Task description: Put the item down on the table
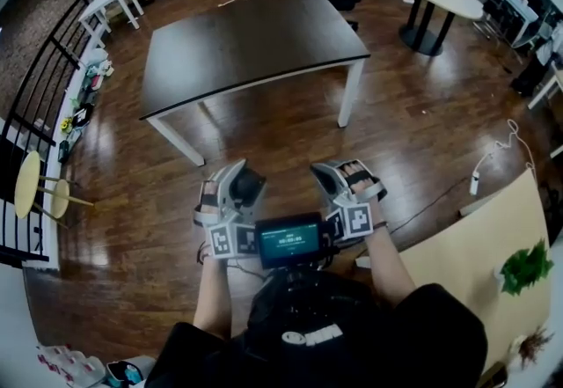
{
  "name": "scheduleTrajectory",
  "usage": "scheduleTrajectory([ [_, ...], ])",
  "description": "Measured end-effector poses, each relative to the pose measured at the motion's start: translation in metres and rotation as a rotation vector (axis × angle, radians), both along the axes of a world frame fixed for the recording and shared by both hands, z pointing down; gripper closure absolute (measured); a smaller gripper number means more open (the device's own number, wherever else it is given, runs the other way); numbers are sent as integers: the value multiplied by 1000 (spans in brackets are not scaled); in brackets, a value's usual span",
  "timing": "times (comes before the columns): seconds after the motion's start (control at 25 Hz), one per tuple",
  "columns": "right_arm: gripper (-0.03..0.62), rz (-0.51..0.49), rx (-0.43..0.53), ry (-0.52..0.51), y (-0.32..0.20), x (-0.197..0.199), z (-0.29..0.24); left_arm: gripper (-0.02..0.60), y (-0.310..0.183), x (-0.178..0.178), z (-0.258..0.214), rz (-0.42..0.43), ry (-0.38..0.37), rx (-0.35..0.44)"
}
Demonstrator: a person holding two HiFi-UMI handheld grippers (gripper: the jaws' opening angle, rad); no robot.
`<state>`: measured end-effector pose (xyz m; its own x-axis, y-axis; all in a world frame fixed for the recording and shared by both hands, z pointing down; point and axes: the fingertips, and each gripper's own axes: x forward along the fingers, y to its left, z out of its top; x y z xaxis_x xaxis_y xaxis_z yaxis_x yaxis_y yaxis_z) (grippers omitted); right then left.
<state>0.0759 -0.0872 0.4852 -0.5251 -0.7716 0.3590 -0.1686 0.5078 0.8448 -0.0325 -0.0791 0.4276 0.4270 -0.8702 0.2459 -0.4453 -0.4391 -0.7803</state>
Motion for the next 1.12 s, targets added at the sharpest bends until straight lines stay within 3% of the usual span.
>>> scheduleTrajectory([
  [0.52, 589, 35, 10, 26, -139, -64, -24, 299, -146, -65, -8, 35, 38, -11],
  [0.88, 589, 37, -5, 73, -189, -105, -14, 299, -196, -108, -1, 47, 55, -33],
  [1.12, 589, 49, -4, 81, -220, -100, -13, 299, -223, -109, 10, 59, 50, -53],
])
